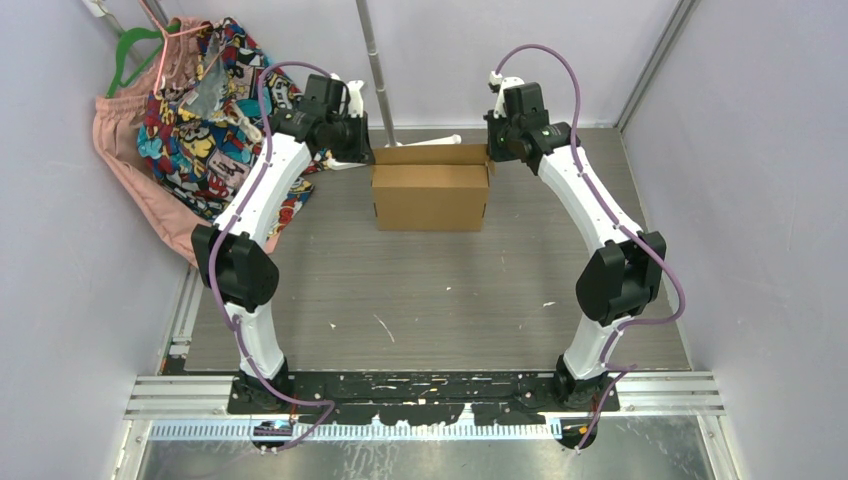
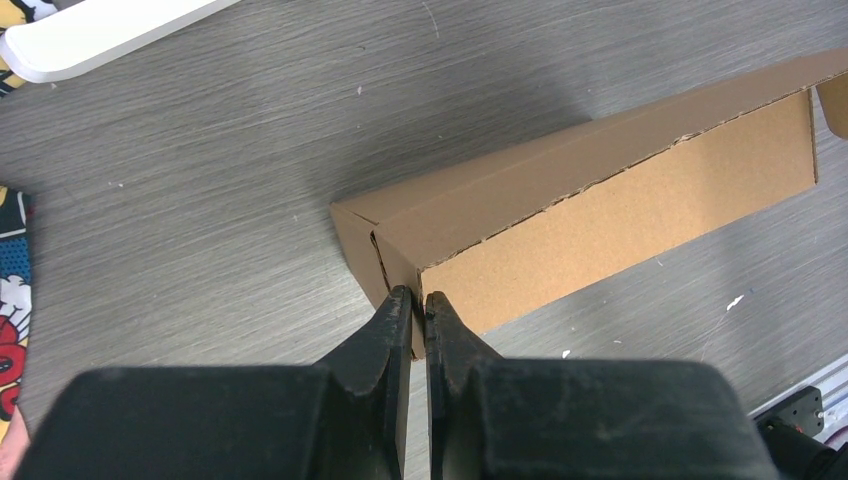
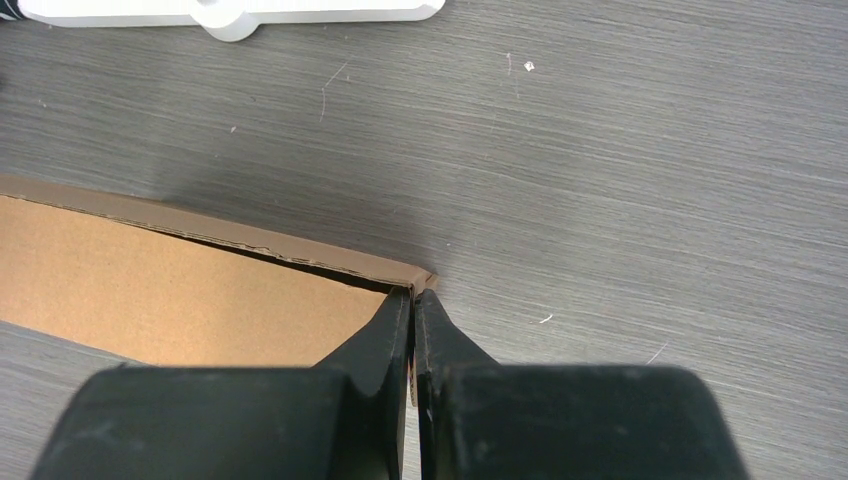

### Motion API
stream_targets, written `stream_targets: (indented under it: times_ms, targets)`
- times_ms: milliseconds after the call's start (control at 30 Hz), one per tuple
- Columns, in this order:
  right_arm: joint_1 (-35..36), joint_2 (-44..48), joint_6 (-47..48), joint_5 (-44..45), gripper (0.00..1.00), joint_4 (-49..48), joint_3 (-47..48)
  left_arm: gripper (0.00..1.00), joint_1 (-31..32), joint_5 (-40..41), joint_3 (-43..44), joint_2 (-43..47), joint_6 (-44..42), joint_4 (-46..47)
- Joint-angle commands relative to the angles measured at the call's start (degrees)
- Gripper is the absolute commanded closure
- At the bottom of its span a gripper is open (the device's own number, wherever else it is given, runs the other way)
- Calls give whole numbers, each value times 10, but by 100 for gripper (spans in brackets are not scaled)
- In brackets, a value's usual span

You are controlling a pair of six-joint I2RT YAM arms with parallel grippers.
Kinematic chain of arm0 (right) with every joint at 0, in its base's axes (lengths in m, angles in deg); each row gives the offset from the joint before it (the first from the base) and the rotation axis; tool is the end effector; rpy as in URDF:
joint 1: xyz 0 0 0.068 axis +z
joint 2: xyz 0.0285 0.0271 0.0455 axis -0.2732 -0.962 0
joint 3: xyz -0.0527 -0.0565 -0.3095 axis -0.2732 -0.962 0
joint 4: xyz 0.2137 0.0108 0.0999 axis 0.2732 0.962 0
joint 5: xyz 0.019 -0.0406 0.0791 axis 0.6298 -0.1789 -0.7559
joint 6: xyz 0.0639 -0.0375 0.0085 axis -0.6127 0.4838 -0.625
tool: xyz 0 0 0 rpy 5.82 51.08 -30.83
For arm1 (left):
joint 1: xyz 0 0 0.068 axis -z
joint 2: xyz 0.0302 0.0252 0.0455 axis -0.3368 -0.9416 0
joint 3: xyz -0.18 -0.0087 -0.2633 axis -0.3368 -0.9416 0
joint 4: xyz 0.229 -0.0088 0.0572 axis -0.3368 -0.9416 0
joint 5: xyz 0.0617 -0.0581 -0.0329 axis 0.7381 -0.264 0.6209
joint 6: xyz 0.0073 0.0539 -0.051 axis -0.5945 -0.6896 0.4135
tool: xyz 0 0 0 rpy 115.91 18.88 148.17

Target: Fold the paper box

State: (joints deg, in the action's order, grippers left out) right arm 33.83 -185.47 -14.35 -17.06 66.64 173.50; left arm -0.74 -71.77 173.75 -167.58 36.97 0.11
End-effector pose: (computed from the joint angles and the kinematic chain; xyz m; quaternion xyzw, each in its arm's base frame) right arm 0.3916 0.1268 0.3904 -0.1038 0.8917 0.0840 0.4326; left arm 0.4038 -0.1541 0.3909 0.0782 0.9163 -0.2143 0.3293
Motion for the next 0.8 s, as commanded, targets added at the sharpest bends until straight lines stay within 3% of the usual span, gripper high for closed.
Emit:
stream_targets:
  times_ms: [0,767]
  targets:
    - [25,-5,-33,-32,99,-5,22,92,20,-31,-5,17,8,17]
    - [61,7,-87,30,99,-38,-15,92,20,-32,-22,27,5,24]
